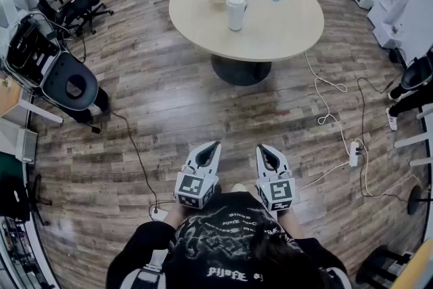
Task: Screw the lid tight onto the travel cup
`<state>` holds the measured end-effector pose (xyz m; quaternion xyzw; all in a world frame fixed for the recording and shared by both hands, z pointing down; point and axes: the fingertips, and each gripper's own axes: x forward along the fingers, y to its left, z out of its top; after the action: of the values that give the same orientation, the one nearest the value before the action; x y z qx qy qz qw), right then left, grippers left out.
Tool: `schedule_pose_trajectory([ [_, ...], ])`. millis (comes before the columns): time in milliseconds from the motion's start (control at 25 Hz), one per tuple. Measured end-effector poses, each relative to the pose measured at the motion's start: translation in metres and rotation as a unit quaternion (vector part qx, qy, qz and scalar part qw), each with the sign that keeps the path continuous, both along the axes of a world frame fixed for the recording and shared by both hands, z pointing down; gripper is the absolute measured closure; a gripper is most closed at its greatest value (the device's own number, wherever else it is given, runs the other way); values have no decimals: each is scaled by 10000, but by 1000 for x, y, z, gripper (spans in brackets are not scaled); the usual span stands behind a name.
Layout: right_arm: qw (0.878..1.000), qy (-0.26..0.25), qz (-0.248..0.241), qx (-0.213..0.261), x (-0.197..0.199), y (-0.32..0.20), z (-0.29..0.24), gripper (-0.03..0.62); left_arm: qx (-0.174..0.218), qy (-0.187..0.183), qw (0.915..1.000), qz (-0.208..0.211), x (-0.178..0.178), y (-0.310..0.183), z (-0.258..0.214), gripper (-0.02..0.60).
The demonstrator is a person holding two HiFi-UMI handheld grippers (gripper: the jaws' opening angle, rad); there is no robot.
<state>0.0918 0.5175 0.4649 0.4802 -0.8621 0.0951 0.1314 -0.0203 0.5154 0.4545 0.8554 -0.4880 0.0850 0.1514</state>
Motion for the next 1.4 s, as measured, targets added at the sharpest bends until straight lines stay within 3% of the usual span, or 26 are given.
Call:
schedule_pose_trajectory([
  [600, 9979, -198, 594, 156, 1, -25, -4, 586, -12, 239, 9996, 171, -8, -18, 0, 557],
  [680, 9975, -250, 626, 189, 1, -26, -6, 575, -11, 321, 9991, 280, -7, -19, -1, 521],
  [840, 9989, -401, 245, 70, -15, -26, -4, 316, 59, 326, 9977, 586, -5, -21, 1, 277],
  [960, 9991, -377, 171, 77, -25, -30, -5, 233, 49, 322, 9969, 717, -10, -26, 4, 261],
  [1120, 9990, -323, 288, 110, -36, -39, -7, 201, 125, 399, 9957, 822, -23, -38, -1, 259],
  [1400, 9964, -449, 695, 158, -56, -64, -6, 201, 205, 343, 9931, 1103, -49, -71, -8, 252],
])
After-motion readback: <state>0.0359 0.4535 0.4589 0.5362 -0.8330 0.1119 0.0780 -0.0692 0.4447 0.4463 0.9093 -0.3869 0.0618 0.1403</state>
